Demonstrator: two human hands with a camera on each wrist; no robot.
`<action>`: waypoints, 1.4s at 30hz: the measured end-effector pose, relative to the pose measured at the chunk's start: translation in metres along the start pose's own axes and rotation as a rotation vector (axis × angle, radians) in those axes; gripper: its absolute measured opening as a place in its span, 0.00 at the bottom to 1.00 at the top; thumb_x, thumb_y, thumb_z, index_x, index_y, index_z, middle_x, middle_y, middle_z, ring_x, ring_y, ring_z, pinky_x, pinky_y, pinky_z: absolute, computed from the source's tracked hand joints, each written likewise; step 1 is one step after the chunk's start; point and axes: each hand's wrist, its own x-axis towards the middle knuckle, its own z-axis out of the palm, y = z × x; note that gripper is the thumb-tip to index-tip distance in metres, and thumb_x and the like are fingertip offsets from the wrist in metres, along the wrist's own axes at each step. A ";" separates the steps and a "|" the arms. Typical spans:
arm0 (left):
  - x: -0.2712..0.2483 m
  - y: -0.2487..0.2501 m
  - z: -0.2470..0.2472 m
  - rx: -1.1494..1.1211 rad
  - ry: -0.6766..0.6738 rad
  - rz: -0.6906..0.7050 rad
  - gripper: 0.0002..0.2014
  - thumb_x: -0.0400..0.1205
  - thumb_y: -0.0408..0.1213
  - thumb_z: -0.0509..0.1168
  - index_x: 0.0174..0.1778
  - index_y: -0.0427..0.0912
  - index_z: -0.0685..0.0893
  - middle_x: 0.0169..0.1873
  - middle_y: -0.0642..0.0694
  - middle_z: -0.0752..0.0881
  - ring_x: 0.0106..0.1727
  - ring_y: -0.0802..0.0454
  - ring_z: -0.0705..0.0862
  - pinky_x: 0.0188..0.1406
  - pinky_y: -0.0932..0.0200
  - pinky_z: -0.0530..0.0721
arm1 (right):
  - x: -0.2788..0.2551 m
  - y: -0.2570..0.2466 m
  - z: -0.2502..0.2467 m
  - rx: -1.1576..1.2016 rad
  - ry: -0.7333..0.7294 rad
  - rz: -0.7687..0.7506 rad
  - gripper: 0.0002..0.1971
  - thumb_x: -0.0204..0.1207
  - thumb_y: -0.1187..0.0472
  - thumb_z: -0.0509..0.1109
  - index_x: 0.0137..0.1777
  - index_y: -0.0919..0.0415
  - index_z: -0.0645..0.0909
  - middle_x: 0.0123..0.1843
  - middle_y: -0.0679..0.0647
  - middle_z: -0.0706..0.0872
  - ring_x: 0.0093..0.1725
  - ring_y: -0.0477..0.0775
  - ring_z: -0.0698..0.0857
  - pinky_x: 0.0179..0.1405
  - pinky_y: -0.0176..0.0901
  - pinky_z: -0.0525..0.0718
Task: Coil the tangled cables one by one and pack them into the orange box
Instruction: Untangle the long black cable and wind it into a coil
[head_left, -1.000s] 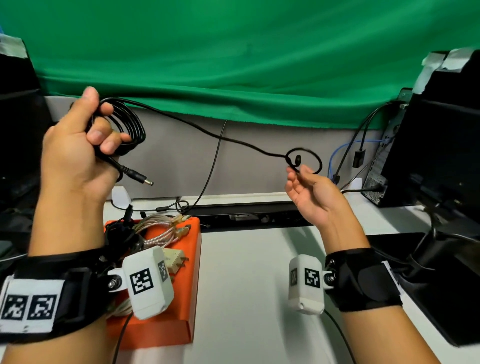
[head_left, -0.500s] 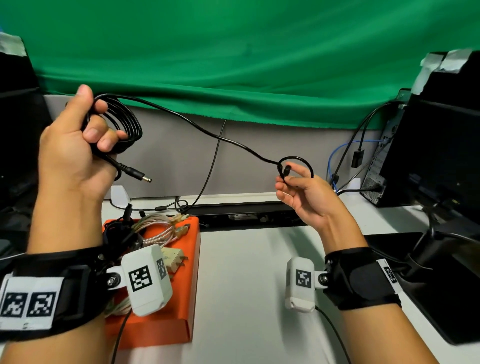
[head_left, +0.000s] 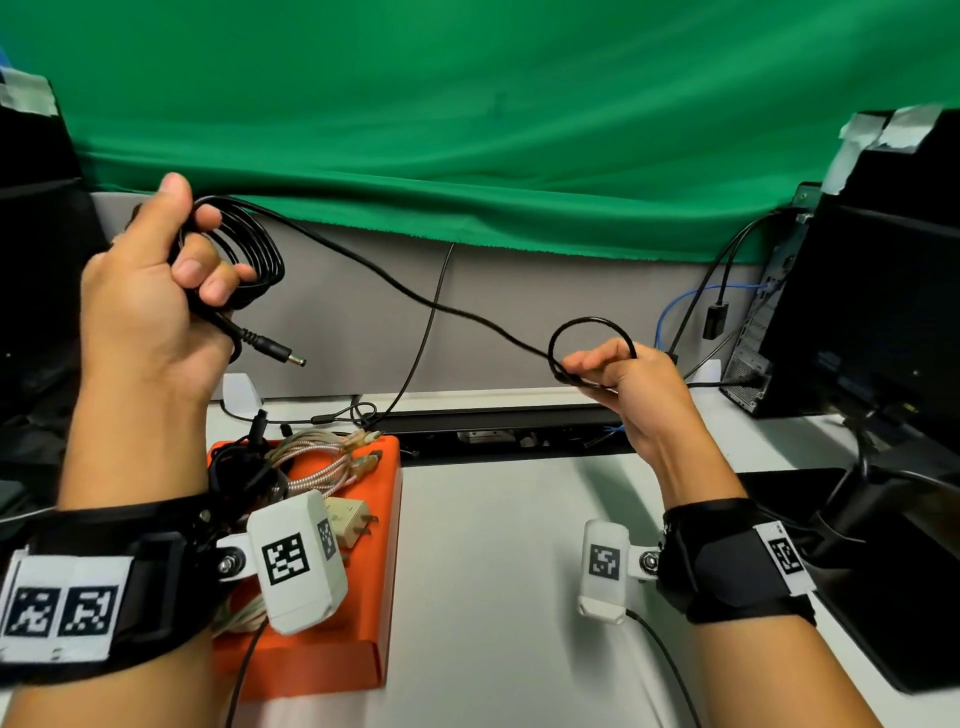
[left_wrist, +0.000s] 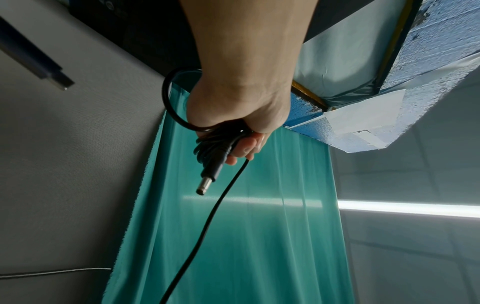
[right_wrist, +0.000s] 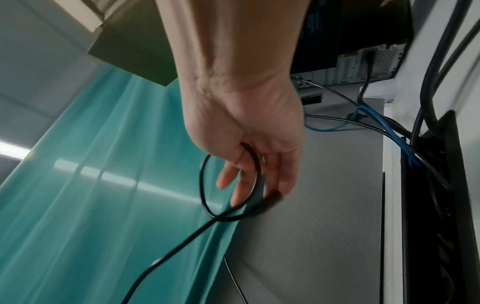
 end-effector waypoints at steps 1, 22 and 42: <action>0.000 0.000 0.000 -0.004 0.002 0.005 0.16 0.87 0.49 0.66 0.34 0.48 0.85 0.18 0.57 0.67 0.20 0.57 0.64 0.37 0.64 0.80 | 0.000 0.000 0.000 -0.048 0.012 -0.016 0.21 0.77 0.81 0.54 0.37 0.58 0.81 0.43 0.53 0.95 0.57 0.56 0.91 0.62 0.50 0.84; -0.072 -0.023 0.085 -0.142 -0.796 -0.583 0.16 0.84 0.45 0.61 0.31 0.43 0.80 0.08 0.56 0.66 0.08 0.60 0.68 0.26 0.65 0.81 | -0.077 -0.078 0.084 -0.208 -0.216 -0.349 0.44 0.72 0.22 0.61 0.84 0.44 0.67 0.78 0.43 0.79 0.76 0.41 0.78 0.78 0.47 0.75; -0.091 -0.014 0.097 0.011 -0.778 -0.465 0.16 0.83 0.50 0.64 0.34 0.45 0.86 0.17 0.52 0.72 0.24 0.53 0.78 0.37 0.59 0.86 | -0.092 -0.106 0.058 0.149 -0.275 -0.428 0.07 0.82 0.63 0.72 0.54 0.68 0.81 0.35 0.52 0.86 0.24 0.44 0.78 0.24 0.31 0.77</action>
